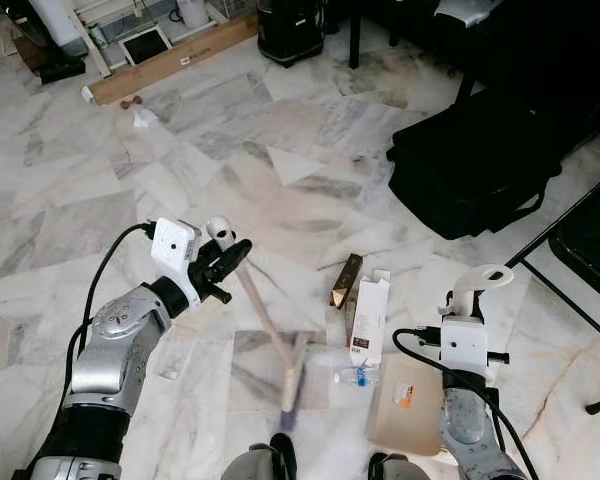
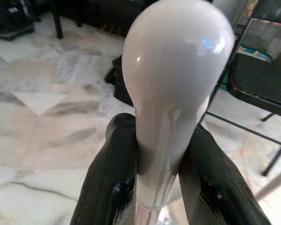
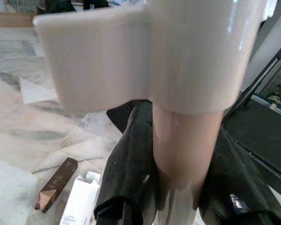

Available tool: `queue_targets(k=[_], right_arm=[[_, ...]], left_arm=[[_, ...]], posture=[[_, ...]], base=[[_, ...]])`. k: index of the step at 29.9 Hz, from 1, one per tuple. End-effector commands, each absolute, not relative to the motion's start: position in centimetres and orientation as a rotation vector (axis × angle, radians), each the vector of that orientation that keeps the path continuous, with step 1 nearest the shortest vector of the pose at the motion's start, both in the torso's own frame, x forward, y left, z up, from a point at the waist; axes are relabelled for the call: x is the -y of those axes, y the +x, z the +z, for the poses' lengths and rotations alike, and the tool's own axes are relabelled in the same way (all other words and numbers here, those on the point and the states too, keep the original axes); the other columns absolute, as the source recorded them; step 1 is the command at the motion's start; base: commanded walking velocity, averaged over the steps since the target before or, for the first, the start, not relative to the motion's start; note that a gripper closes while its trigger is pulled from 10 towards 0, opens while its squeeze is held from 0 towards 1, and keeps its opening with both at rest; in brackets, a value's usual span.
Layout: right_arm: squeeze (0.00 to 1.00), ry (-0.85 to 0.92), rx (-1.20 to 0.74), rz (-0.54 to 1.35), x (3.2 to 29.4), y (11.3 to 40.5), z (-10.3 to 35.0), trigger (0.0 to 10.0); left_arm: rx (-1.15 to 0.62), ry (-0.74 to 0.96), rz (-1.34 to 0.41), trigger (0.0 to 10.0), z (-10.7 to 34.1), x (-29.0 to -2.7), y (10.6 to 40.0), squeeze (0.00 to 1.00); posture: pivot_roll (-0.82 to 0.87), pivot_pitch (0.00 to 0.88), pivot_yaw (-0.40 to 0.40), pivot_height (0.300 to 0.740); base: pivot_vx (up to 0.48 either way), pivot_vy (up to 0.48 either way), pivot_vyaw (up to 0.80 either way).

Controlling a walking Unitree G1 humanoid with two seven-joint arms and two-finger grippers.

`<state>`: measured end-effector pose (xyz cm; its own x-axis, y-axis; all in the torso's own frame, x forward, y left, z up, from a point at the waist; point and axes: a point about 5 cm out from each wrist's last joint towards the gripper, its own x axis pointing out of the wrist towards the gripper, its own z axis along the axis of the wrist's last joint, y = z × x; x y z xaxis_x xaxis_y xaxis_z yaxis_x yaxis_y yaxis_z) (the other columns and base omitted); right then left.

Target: Sweep floor

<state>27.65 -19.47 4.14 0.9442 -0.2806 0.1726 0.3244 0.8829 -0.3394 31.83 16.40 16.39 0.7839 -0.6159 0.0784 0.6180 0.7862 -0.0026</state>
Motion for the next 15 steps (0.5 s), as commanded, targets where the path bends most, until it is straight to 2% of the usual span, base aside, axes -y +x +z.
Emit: queue_targets(k=[1,15], right_arm=[[0.00,-0.366,0.084,-0.304,19.2,27.1,3.4,10.0],[0.00,-0.361,0.082,-0.290,19.1,27.3,3.4,10.0]], left_arm=[[0.085,-0.084,-0.718,10.0,16.9,-16.0,31.5,0.00],[0.073,-0.180,-0.802,10.0,17.7,-15.0,31.1,0.00]], posture=[[0.10,0.258,0.133,0.740],[0.10,0.256,0.128,0.740]], base=[[0.000,0.000,0.00],[0.000,0.000,0.00]])
